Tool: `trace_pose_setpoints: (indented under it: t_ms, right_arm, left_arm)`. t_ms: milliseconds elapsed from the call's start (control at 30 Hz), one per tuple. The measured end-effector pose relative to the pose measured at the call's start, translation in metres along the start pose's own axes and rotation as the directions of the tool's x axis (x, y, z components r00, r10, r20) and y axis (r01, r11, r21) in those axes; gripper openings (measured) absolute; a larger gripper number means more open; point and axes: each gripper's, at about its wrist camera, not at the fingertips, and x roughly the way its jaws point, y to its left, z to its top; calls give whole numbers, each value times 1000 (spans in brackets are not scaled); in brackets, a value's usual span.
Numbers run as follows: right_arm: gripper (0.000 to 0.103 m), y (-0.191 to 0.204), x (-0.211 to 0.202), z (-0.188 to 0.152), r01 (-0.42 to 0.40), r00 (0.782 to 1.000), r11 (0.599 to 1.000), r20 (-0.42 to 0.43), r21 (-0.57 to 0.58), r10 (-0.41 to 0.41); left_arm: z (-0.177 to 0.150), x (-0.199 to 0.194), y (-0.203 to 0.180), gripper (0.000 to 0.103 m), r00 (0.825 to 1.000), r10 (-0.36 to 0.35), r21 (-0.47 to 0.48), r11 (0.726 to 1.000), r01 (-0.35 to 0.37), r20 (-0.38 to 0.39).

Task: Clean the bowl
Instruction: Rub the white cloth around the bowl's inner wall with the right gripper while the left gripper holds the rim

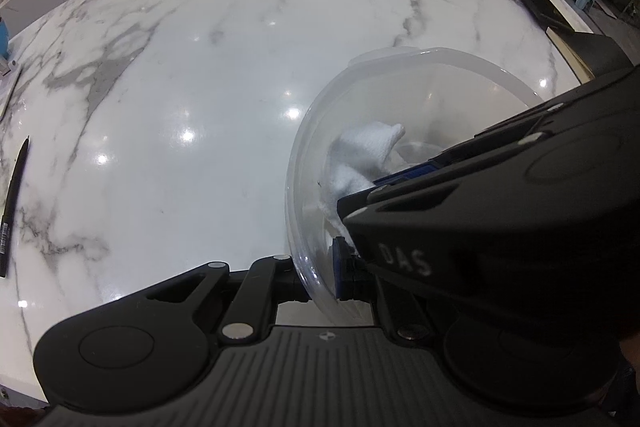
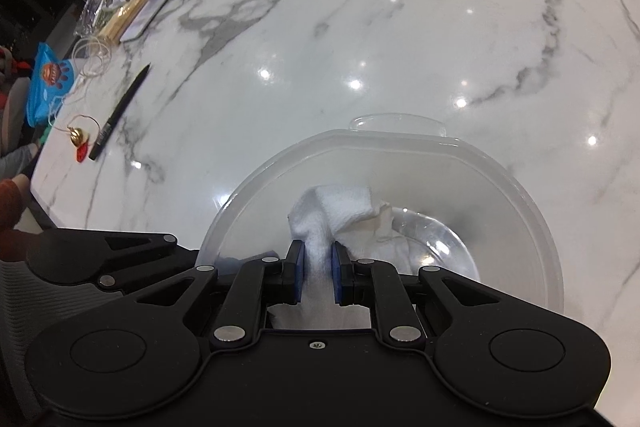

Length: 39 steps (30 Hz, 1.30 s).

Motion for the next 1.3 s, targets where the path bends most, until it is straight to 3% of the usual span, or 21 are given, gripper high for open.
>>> trace_pose_setpoints:
  t_ms: [367,800,1300]
  right_arm:
    - [12,0,-3,-4,179,983,981,52,-81,-175]
    - [12,0,-6,-9,286,957,951,82,-120,-278]
    - [12,2,-1,-8,165,986,982,47,-90,-161]
  left_arm:
    - [0,2,1,8,1000,7,-4,1000,-7,-10]
    - [1,3,3,8,1000,13,-8,1000,-13,-13]
    - [0,2,0,8,1000,24,6,1000,-24,-7]
